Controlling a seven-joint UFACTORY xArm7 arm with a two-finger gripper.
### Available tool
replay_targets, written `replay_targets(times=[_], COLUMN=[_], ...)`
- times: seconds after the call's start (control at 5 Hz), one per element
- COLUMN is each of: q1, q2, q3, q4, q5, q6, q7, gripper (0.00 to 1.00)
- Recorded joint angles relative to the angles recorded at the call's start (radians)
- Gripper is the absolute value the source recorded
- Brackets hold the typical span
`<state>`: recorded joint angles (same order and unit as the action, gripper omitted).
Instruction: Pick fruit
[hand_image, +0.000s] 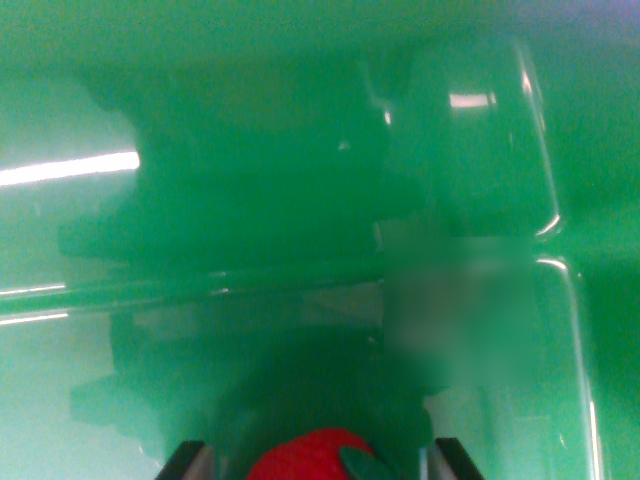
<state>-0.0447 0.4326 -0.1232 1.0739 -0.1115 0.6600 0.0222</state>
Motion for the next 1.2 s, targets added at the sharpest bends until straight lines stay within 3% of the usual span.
replay_targets(times=[1.2], q1=[0.0008], q2=[-0.018], q3=[0.000], q4=[0.025], q5=[0.0003], q6=[0.042], q7=[-0.004], gripper=[1.00])
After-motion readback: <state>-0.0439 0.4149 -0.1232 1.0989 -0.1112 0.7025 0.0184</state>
